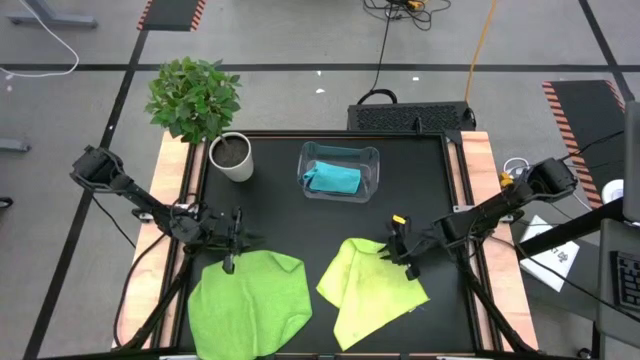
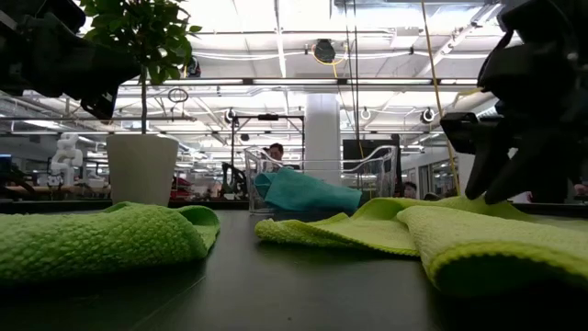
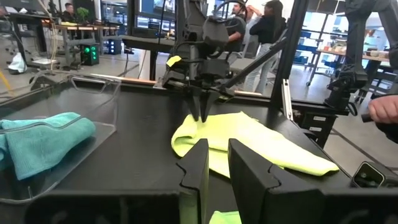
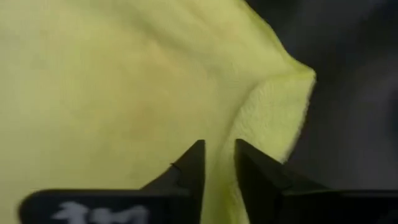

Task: Fold microfiber towels
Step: Fold the light green towel

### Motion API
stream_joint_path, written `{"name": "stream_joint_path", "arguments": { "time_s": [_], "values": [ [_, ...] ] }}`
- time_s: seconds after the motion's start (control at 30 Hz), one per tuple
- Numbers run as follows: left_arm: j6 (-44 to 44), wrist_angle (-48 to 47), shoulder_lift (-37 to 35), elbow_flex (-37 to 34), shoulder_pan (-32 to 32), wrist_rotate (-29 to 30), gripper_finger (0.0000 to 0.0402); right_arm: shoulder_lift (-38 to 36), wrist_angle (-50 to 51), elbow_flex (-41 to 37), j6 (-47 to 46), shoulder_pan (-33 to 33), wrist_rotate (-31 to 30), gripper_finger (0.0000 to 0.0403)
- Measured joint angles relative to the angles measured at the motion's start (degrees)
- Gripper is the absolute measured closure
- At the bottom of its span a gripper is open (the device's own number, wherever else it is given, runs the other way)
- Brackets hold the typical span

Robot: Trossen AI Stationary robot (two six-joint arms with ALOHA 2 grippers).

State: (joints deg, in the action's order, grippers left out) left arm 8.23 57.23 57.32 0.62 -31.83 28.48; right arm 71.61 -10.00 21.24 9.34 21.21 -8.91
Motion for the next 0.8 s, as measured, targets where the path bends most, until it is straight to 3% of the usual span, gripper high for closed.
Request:
{"name": "stream_joint_path", "arguments": {
  "time_s": [0.2, 0.37, 0.6, 0.8],
  "values": [
    [-0.4, 0.0, 0.0, 0.0, 0.0, 0.0, 0.0339, 0.0, 5.1, 1.6, 6.7, 1.6, -7.8, 0.0242],
    [-0.4, 0.0, 0.0, 0.0, 0.0, 0.0, 0.0339, 0.0, 6.4, 1.6, 9.0, 2.2, -11.0, 0.0207],
    [-0.5, 0.0, 0.0, 0.0, 0.0, 0.0, 0.0339, 0.0, 9.1, 1.6, 11.7, 2.3, -12.2, 0.0212],
    [-0.5, 0.0, 0.0, 0.0, 0.0, 0.0, 0.0339, 0.0, 6.7, 1.6, 12.3, 2.5, -12.3, 0.0261]
  ]
}}
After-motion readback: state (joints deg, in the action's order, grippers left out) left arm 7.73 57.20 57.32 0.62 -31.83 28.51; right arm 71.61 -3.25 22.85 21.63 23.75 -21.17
